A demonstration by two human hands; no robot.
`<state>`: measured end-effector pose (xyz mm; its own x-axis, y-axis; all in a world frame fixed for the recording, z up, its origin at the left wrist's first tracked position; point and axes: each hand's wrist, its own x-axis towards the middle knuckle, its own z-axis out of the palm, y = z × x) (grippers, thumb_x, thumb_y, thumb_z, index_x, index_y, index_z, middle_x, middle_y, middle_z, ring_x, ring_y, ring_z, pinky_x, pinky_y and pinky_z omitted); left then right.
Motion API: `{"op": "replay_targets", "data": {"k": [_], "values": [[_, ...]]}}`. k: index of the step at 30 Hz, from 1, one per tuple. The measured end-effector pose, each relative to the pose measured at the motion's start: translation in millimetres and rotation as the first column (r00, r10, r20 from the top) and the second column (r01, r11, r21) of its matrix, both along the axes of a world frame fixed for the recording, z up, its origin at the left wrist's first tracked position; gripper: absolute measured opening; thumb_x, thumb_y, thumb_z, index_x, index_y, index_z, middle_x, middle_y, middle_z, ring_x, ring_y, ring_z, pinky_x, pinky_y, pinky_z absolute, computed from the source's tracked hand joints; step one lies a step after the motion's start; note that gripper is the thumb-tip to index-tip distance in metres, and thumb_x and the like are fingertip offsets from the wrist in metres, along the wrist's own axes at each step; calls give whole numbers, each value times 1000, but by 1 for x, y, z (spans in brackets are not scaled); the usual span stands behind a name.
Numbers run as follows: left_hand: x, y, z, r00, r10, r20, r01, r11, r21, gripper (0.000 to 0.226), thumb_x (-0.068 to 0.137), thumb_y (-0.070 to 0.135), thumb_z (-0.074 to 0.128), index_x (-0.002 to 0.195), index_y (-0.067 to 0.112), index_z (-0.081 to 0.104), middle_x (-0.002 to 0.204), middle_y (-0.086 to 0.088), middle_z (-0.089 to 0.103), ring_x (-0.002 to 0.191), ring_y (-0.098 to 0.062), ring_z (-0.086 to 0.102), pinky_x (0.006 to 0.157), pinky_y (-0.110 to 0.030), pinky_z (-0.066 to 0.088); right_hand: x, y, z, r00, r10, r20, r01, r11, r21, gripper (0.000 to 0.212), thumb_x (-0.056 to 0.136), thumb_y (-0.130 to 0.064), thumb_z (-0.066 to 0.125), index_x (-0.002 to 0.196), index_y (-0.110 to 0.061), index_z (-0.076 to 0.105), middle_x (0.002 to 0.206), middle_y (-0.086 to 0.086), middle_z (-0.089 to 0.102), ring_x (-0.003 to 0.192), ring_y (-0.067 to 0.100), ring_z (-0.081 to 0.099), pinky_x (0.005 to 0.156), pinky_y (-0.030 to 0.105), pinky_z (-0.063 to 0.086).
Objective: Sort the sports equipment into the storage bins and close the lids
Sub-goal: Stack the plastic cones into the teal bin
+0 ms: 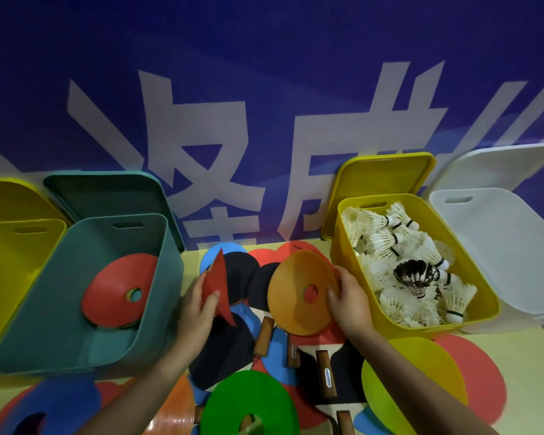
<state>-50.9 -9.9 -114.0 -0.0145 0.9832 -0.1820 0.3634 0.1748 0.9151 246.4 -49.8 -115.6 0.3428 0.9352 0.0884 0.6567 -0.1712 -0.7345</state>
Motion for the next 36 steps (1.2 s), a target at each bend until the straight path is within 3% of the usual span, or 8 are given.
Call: {"op": "replay_targets", "data": {"k": [4, 6, 12, 20, 26, 28, 32, 36], "values": [[4, -3, 7, 988, 147, 47, -147, 989, -11, 31, 72, 49, 41, 93, 43, 62, 101, 5, 65, 99, -17, 59, 90, -43, 47, 3, 7, -2, 997, 7, 70, -14, 996, 93, 27, 93, -17, 57, 120, -17, 60, 107, 1, 70, 95, 19, 65, 76, 20, 42], [1, -7, 1, 960, 245, 134, -228, 965, -132, 33, 71, 53, 42, 82, 32, 65, 93, 1, 66, 97, -24, 60, 89, -45, 48, 5, 15, -6, 991, 34, 131, -44, 996, 73, 23, 94, -21, 55, 115, -15, 64, 98, 5, 72, 88, 24, 67, 72, 25, 46], [3, -32, -4, 812, 449, 374, -302, 870, -389, 42, 93, 39, 35, 109, 16, 67, 106, -13, 69, 95, -30, 65, 90, -47, 51, 2, 38, -14, 932, 136, 337, -148, 989, 8, 35, 98, -27, 46, 129, -18, 59, 112, 8, 65, 96, 27, 63, 77, 33, 50], [10, -72, 19, 711, 533, 459, -354, 835, -421, 31, 101, 27, 26, 117, 15, 51, 113, -13, 56, 85, -25, 56, 74, -39, 48, 9, 44, -7, 909, 232, 346, -243, 970, -14, 34, 97, -23, 46, 129, -22, 57, 101, 8, 72, 83, 30, 67, 70, 38, 54], [3, -75, 19, 702, 542, 463, -363, 831, -422, 41, 101, 30, 27, 125, 11, 53, 117, -17, 59, 97, -32, 58, 77, -39, 50, 8, 45, -11, 905, 130, 406, -207, 966, 153, 16, 89, -14, 59, 101, -11, 70, 119, 9, 63, 115, 28, 51, 101, 42, 41], [-4, -73, 18, 708, 541, 455, -380, 834, -401, 37, 100, 32, 28, 120, 16, 54, 112, -12, 61, 94, -28, 59, 75, -39, 50, 5, 42, -1, 924, 123, 363, -191, 969, 158, 14, 92, -17, 57, 101, -11, 66, 108, 9, 65, 105, 27, 56, 91, 40, 46], [-23, -59, 24, 765, 486, 423, -378, 870, -316, 36, 99, 36, 30, 100, 25, 64, 104, -9, 68, 96, -27, 62, 90, -46, 48, 0, 42, 26, 909, 188, 371, -270, 945, 183, 16, 97, -24, 50, 104, -14, 60, 76, 6, 68, 60, 26, 64, 50, 29, 46], [-43, -33, 38, 816, 447, 368, -410, 895, -177, 29, 99, 22, 36, 90, 19, 64, 99, -13, 67, 92, -26, 61, 88, -41, 47, -6, 49, 52, 916, 190, 353, -273, 941, 202, 25, 98, -24, 49, 118, -17, 60, 98, 3, 71, 78, 23, 67, 65, 29, 51]]}}
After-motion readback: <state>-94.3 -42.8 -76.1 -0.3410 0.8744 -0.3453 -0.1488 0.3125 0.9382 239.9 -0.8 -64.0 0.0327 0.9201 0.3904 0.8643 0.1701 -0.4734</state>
